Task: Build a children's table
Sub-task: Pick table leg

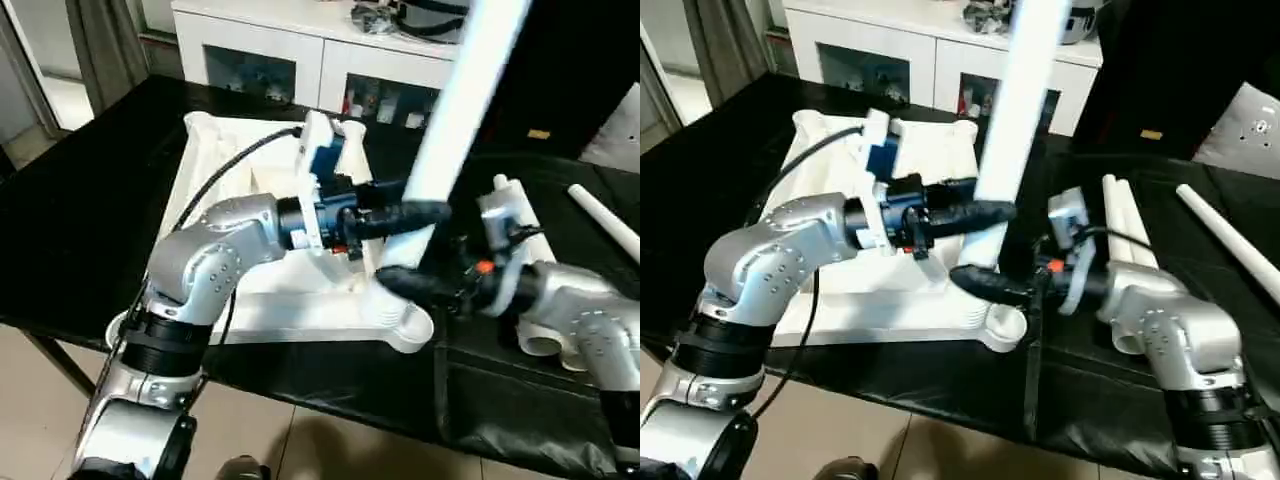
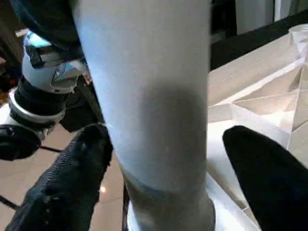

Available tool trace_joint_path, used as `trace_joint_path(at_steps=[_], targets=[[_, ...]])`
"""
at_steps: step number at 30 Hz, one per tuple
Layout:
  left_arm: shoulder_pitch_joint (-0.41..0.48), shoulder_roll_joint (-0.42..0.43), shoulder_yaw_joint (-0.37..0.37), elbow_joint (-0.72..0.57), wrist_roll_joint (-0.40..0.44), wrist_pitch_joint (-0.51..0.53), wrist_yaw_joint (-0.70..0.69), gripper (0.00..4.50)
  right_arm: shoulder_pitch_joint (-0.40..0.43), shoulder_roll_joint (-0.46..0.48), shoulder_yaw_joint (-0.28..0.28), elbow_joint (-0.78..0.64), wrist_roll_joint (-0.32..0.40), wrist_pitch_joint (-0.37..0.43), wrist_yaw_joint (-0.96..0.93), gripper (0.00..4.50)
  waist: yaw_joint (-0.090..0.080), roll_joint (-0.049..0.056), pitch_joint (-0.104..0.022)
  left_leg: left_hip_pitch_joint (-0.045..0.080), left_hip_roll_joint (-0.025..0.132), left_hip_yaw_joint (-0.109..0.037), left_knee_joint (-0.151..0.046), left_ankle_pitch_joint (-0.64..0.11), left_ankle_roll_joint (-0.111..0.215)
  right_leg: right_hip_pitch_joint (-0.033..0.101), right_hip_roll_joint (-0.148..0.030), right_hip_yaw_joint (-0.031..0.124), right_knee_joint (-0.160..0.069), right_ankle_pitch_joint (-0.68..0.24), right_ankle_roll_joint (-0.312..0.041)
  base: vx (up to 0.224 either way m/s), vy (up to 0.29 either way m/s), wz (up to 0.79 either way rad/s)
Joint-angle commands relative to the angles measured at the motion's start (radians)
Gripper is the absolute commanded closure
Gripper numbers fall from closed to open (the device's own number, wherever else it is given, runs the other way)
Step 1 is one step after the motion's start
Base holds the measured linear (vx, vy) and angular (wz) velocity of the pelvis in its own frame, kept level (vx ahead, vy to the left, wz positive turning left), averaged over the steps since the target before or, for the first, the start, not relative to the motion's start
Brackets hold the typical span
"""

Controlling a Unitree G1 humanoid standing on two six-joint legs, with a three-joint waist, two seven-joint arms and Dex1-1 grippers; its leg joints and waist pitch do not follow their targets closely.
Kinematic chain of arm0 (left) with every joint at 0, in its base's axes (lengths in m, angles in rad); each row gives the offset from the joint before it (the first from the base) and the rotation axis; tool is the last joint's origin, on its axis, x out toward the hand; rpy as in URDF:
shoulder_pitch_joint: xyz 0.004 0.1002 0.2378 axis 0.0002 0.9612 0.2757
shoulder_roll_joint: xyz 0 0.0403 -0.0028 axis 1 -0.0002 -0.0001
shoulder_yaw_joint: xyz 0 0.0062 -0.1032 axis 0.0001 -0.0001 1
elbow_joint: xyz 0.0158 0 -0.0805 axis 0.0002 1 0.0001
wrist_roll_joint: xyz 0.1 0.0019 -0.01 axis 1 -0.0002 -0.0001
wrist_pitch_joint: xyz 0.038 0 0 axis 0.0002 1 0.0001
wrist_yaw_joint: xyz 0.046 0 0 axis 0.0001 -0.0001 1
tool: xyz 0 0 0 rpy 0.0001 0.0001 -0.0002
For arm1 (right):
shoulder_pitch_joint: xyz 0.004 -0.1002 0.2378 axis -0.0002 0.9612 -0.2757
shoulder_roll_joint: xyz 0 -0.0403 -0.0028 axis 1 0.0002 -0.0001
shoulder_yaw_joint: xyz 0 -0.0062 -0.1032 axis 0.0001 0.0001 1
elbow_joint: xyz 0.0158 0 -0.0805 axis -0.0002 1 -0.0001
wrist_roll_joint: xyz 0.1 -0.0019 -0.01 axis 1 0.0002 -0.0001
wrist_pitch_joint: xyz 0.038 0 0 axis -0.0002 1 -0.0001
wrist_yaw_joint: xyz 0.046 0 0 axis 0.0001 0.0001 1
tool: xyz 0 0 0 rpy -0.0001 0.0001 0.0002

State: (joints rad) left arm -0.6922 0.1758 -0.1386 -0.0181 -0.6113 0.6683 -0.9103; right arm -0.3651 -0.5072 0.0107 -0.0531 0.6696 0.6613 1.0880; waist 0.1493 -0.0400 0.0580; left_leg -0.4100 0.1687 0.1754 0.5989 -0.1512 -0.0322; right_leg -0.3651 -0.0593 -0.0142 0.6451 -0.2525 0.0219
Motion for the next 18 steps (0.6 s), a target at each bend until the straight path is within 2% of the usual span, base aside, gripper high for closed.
trace_joint_path(at_steps=[1, 3, 8, 14, 16, 18], targets=[[-0.008, -0.005, -0.018, -0.019, 0.012, -0.014, -0.004, 2.66, -0.018, 0.007, 0.005, 0.017, -0.023, -0.029, -0.006, 0.66, 0.002, -0.007, -0.065, 0.038, 0.060, -0.018, -0.069, -0.156, 0.000, 0.025, -0.084, 0.028, -0.078, 0.012, -0.228, 0.000, 0.000, 0.00], [-0.009, -0.007, -0.021, -0.020, 0.013, -0.015, -0.002, 2.66, -0.019, 0.010, 0.008, 0.018, -0.020, -0.027, -0.002, 0.87, 0.000, -0.006, -0.065, 0.040, 0.060, -0.018, -0.070, -0.168, -0.001, 0.024, -0.083, 0.027, -0.079, -0.009, -0.234, 0.000, 0.000, 0.00], [-0.007, -0.007, -0.032, -0.014, 0.029, -0.026, -0.005, 2.66, -0.006, 0.007, 0.025, 0.009, -0.020, -0.019, 0.007, 1.25, 0.001, -0.004, -0.067, 0.040, 0.060, -0.019, -0.068, -0.151, 0.006, 0.026, -0.082, 0.027, -0.075, 0.031, -0.233, 0.000, 0.000, 0.00], [-0.005, -0.009, -0.043, -0.010, 0.034, -0.036, -0.002, 2.66, 0.008, 0.009, 0.035, 0.008, -0.031, -0.020, 0.017, 1.68, 0.003, -0.003, -0.068, 0.039, 0.060, -0.019, -0.067, -0.148, 0.009, 0.027, -0.081, 0.027, -0.073, 0.042, -0.239, 0.000, 0.000, 0.00], [-0.003, -0.007, -0.047, -0.009, 0.039, -0.039, -0.005, 2.66, 0.010, 0.008, 0.038, 0.008, -0.030, -0.020, 0.015, 1.81, 0.003, 0.000, -0.068, 0.039, 0.060, -0.020, -0.068, -0.153, 0.008, 0.027, -0.082, 0.027, -0.074, 0.038, -0.239, 0.000, 0.000, 0.00], [-0.001, -0.005, -0.049, -0.009, 0.043, -0.040, -0.008, 2.66, 0.012, 0.006, 0.039, 0.008, -0.028, -0.020, 0.014, 2.12, 0.002, -0.002, -0.068, 0.039, 0.060, -0.019, -0.067, -0.157, 0.006, 0.028, -0.082, 0.027, -0.075, 0.032, -0.239, 0.000, 0.000, 0.00]])
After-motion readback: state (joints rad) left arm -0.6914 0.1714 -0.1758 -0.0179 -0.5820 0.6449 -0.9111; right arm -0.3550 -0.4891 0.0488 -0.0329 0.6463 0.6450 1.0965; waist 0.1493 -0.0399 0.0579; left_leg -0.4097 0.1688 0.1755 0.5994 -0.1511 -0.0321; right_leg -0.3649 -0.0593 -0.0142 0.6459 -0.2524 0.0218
